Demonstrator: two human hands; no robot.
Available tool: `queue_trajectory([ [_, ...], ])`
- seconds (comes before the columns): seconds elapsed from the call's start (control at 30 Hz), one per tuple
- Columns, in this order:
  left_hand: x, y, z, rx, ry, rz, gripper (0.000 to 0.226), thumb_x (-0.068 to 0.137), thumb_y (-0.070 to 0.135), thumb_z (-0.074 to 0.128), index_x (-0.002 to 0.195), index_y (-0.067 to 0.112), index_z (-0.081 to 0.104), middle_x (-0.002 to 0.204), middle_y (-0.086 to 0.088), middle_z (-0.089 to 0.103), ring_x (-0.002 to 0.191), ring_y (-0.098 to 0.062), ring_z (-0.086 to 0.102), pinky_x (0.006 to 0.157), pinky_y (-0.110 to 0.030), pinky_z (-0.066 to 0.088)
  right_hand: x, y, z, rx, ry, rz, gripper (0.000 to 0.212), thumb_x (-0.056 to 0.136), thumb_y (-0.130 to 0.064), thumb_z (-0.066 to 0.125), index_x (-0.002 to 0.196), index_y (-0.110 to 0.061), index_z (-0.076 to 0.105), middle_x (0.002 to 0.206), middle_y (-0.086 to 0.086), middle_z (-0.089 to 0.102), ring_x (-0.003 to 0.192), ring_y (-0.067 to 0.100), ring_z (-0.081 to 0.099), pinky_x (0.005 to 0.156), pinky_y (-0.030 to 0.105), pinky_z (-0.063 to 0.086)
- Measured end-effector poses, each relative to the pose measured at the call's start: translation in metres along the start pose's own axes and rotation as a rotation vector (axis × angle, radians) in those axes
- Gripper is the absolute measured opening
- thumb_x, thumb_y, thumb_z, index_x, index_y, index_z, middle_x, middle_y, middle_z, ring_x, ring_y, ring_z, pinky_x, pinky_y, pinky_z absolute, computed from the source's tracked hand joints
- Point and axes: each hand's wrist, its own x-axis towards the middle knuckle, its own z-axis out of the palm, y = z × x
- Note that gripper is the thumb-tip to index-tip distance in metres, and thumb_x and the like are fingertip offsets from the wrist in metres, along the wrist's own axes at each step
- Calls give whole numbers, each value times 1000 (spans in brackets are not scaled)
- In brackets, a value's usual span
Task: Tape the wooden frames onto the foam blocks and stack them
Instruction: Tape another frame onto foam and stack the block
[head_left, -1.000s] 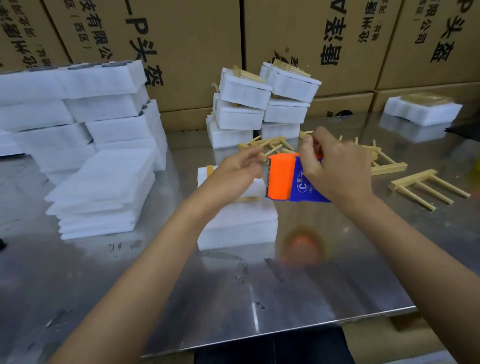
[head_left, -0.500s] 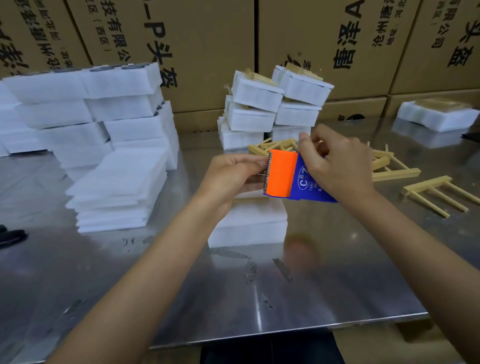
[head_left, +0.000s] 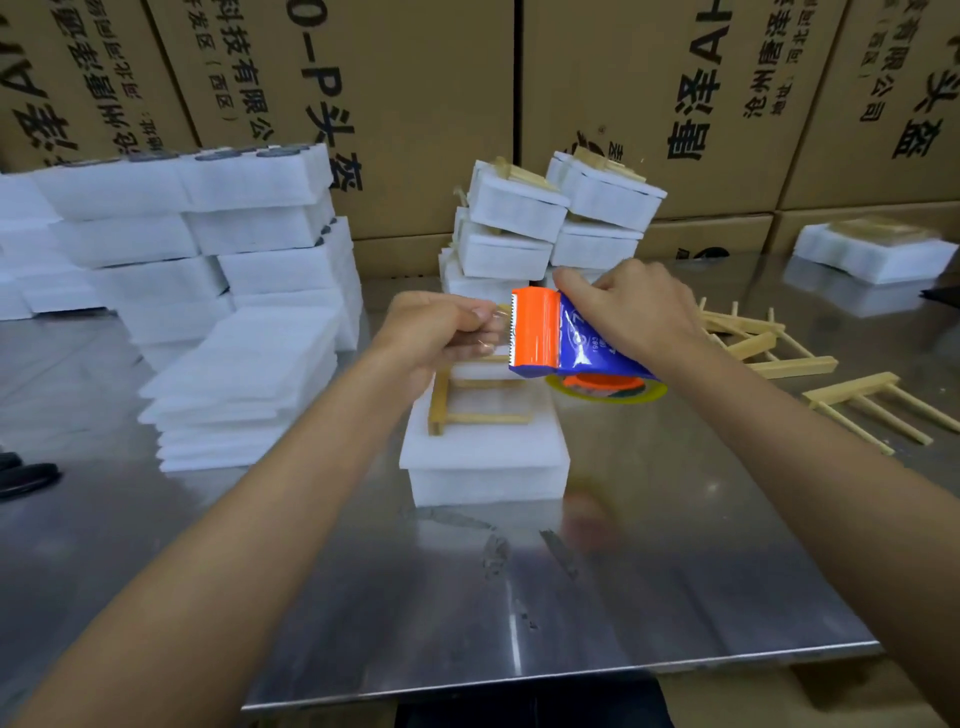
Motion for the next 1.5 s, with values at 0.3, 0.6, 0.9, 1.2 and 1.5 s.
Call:
queue_trajectory([
  [0.3,40,17,-154,65,261,-181,12,98,-2,52,89,-1,61,82,-13,62,46,-7,63,49,-13,52,28,53,-17,-304,-262,12,66,81,-84,37,64,-22,54,66,-1,54,65,19,52,59,33,32],
  [0.6,43,-32,-131,742,163,-161,21,79,10,78,71,6,59,69,-8,54,62,-19,49,62,-27,40,29,76,15,-437,-413,5,73,79,-88,32,70,-20,58,70,-1,57,66,16,53,56,31,29],
  [0.9,42,-91,-74,928,19,-101,12,86,11,67,98,13,64,96,-6,64,94,-23,60,82,-25,46,26,74,32,-473,-426,-16,63,84,-79,37,67,-20,55,68,1,55,64,16,50,57,32,30],
  [1.2,24,-111,-69,484,-88,-102,65,94,8,64,151,28,40,167,1,7,153,-12,10,122,-41,22,26,74,30,-457,-436,-13,58,90,-72,38,68,-20,53,69,1,55,66,15,50,57,31,30],
  [1.5,43,-63,-41,815,178,231,56,100,13,51,153,21,35,159,-1,34,144,-19,34,104,-21,28,29,83,30,-463,-447,-38,57,88,-76,34,69,-24,47,70,-1,53,65,14,47,55,31,27],
])
